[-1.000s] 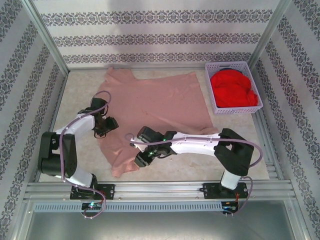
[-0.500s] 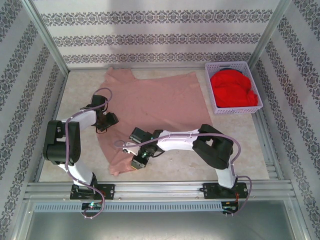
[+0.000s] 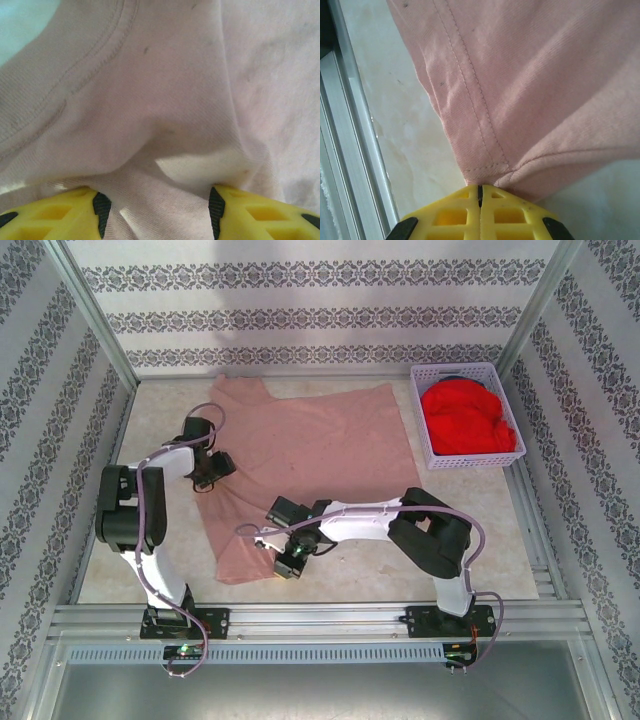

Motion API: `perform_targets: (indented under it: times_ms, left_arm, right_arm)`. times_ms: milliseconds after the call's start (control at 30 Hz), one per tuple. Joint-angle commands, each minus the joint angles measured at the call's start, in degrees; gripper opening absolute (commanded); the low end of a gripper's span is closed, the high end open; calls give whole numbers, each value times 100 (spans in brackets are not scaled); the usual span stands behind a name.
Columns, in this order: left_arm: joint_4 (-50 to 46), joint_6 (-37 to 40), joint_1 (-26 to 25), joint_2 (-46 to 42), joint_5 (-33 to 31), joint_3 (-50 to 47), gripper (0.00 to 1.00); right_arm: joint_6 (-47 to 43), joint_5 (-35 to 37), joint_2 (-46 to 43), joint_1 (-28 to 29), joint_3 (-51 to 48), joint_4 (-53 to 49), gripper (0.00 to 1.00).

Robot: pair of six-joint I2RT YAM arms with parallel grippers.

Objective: Fold the inside-out t-shirt

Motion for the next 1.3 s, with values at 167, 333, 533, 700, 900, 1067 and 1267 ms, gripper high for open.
perform_targets:
  times_ms: [167, 333, 533, 700, 900, 1067, 1267]
  left_arm:
    - [-203, 165, 79, -312, 352, 345, 60]
    - [-393, 248, 81, -905, 551, 368, 63]
    - [-535, 77, 202, -2257, 231, -530, 70]
    - [-1247, -161, 256, -3545, -181, -1691, 69]
    - [-1396, -537, 256, -4008, 152, -2594, 68]
    - [-625, -174, 256, -3235, 312, -1587, 68]
    - [533, 104, 256, -973, 256, 352, 67]
  right_arm:
    - [178, -97, -287, -23, 285, -69, 19]
    - [672, -509, -693, -209, 237, 420, 29]
    - [1683, -54, -1820, -1276, -627, 805, 37]
    - [2458, 841, -2120, -2514, -746, -128, 41]
    - [2388, 1610, -1812, -2872, -553, -228, 43]
    - [2329, 1731, -1733, -3033, -478, 50, 43]
    - [2144, 1650, -1662, -3054, -308, 78, 44]
